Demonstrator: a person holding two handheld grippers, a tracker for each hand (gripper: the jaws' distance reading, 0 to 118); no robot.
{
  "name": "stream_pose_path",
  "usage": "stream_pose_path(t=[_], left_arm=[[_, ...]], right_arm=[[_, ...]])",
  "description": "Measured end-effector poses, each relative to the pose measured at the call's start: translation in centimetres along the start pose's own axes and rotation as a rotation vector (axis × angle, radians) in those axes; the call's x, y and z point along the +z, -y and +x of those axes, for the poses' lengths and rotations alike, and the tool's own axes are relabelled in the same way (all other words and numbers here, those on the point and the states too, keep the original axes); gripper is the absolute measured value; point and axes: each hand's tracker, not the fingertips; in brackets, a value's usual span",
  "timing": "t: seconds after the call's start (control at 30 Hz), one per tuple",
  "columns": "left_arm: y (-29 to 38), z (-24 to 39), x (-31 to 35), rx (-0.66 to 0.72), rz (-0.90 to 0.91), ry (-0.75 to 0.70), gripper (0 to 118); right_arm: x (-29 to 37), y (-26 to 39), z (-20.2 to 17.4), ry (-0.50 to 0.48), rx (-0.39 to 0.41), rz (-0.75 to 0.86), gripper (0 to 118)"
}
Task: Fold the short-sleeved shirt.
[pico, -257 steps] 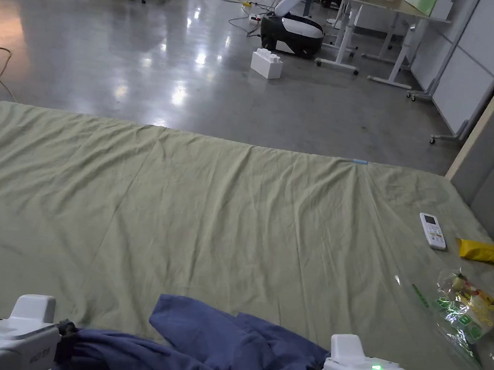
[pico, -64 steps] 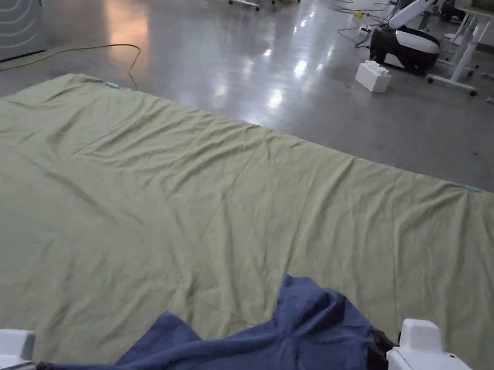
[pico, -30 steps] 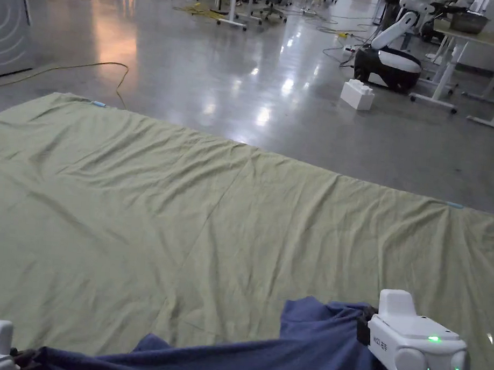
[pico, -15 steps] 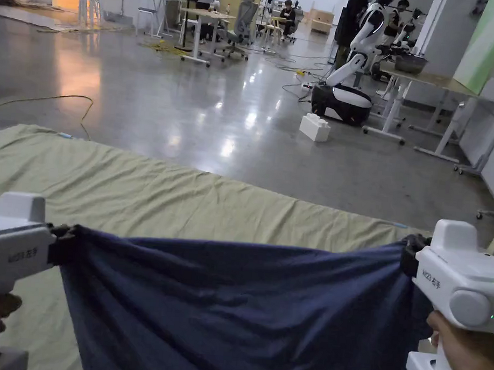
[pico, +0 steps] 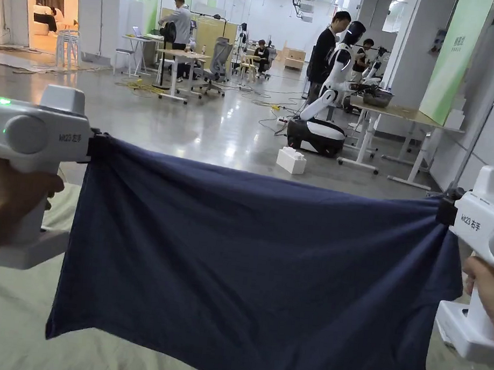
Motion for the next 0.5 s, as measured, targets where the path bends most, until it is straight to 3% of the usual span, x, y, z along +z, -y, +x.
stream_pose_path(t=[0.23,0.5], left_arm=[[-4.3,-0.2,-4.9,-0.002,0.001,-0.016,10],[-8.4,0.1,-9.0,0.008,0.042,-0.031,10]], right_arm=[[-3.3,-4.1,-1.1,0.026,0.056,0.042,6],[-7.8,-7.2,-1.9,0.066,0.068,0.08,6]])
